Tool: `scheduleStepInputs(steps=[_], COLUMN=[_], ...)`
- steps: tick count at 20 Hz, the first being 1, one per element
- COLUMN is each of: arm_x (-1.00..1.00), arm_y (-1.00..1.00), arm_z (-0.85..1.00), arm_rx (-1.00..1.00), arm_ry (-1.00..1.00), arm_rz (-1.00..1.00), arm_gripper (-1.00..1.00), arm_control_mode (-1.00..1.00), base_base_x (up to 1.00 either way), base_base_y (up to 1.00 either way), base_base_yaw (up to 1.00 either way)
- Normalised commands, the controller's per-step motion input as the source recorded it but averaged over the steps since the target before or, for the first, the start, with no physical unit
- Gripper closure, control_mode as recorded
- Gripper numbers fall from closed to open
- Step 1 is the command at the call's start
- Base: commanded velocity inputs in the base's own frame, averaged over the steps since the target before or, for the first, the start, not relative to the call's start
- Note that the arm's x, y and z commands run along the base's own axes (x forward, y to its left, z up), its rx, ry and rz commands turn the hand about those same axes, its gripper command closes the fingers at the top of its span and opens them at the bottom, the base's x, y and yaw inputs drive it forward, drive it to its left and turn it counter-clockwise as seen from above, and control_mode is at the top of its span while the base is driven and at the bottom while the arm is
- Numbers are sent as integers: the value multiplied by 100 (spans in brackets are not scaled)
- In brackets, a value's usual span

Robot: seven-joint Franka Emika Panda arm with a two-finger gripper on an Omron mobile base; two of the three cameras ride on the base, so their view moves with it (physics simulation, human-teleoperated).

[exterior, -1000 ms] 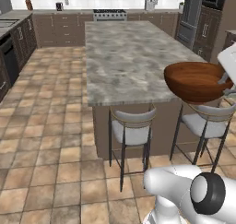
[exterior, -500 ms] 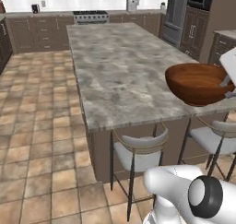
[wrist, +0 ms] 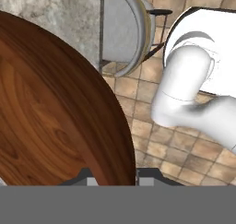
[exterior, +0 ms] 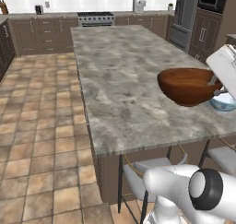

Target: Pick up the bowls from the cabinet and place each bowl in front of a stool on the dining counter.

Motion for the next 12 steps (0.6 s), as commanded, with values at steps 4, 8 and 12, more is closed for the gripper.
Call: scheduleStepInputs(steps=[4, 8, 12], arm_x=[100, 100, 100], arm_y=[0, 0, 0], arm_z=[-100, -100, -93], arm_rx=[1, 6, 14], arm_ry=[7, 6, 0], arm_rz=[12, 6, 4], arm_gripper=[100, 100, 100], arm_control_mode=[-100, -100, -100], base_base_x=[0, 0, 0], base_base_y=[0, 0, 0], base_base_yaw=[0, 0, 0])
